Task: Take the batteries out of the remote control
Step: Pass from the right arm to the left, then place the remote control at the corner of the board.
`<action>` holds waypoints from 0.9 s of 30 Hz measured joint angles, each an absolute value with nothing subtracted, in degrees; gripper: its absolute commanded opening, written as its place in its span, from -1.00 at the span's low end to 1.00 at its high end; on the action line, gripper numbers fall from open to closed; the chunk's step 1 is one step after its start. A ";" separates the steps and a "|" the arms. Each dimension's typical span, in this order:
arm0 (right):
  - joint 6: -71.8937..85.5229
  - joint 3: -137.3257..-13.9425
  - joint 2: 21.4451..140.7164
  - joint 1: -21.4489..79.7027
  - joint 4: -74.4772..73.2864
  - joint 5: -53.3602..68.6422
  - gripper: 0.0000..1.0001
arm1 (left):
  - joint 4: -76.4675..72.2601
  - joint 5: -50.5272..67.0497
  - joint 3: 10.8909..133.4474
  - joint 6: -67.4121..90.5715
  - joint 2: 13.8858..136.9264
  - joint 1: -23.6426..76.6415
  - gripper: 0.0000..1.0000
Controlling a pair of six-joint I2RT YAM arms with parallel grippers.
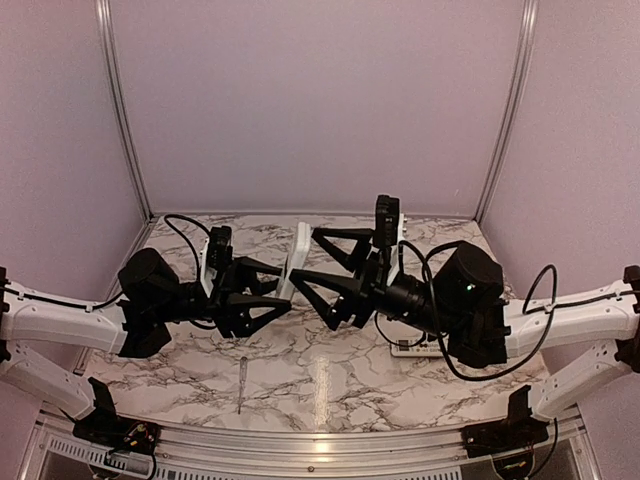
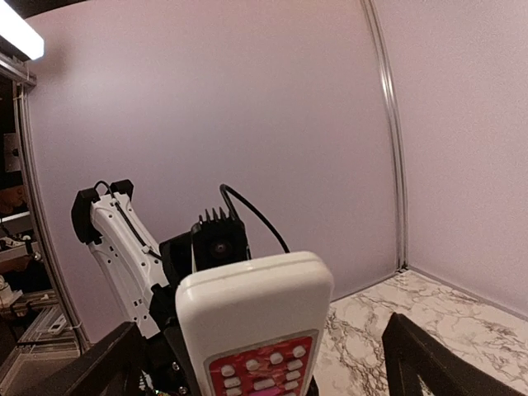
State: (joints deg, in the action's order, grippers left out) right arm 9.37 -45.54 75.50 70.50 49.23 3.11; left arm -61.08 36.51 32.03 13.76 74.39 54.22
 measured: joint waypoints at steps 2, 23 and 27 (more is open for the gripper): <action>10.17 -45.41 72.05 70.50 43.11 0.10 0.97 | -57.82 34.89 32.03 11.44 73.56 54.22 -0.31; 22.87 -44.88 49.56 70.50 -6.17 -18.65 0.97 | -25.10 16.38 35.66 -13.23 75.72 57.04 -0.29; 24.21 -46.28 52.69 70.50 -12.23 -20.08 0.93 | -22.37 14.44 37.08 -14.52 78.83 59.02 -0.25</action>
State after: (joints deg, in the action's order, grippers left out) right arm 24.21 -46.28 52.69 70.50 -12.23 -20.08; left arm -22.37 14.44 37.08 -14.52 78.83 59.02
